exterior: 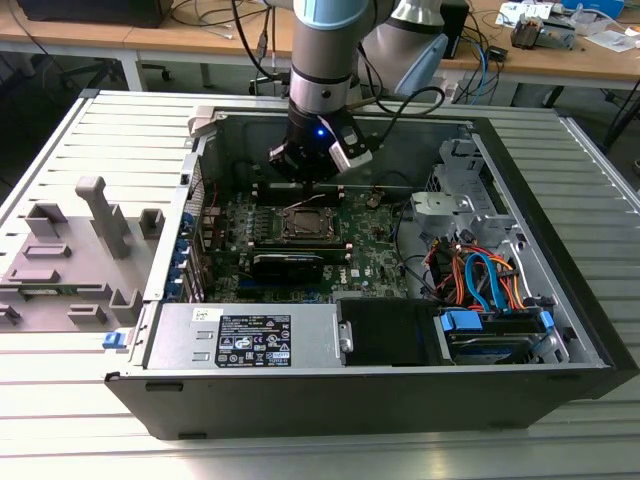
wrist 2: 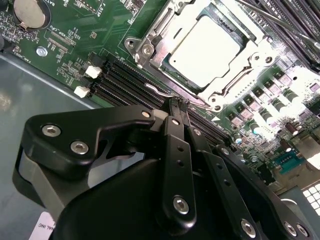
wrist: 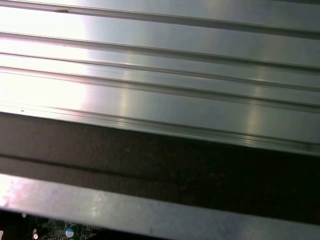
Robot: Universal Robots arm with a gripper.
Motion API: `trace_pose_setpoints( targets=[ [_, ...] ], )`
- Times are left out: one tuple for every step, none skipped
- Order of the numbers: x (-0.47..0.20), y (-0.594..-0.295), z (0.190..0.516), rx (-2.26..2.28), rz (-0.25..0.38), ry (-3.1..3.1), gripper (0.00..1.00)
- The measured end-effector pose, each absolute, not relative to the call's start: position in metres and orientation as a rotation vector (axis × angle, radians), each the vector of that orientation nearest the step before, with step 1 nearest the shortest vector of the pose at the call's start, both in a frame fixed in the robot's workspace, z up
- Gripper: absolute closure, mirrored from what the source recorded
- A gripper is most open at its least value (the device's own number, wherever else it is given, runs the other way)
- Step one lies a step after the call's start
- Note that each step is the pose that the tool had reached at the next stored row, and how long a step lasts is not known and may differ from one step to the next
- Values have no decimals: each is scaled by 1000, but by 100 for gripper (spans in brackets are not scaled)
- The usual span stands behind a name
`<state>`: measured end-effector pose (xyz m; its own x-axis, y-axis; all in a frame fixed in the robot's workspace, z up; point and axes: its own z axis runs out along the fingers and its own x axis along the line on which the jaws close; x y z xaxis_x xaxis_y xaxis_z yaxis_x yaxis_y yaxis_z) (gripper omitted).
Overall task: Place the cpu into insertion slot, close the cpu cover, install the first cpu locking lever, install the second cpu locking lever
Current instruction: 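Install the first cpu locking lever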
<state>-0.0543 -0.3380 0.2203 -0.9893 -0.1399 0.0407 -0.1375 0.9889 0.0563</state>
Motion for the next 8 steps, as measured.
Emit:
trace_pose_setpoints(
  targets=[
    [-54, -338, 220, 216, -82, -3088, 89],
    [-54, -338, 220, 216, -82, -3088, 89],
    [-53, -338, 220, 216, -82, -3088, 89],
    [-52, -338, 220, 215, -82, -3087, 89],
    [-51, -338, 219, 216, -82, -3086, 89],
    [-50, -338, 218, 216, -82, -3085, 89],
    [-49, -338, 217, 215, -82, -3085, 89],
    [-48, -338, 216, 216, -83, -3084, 89]
  ],
)
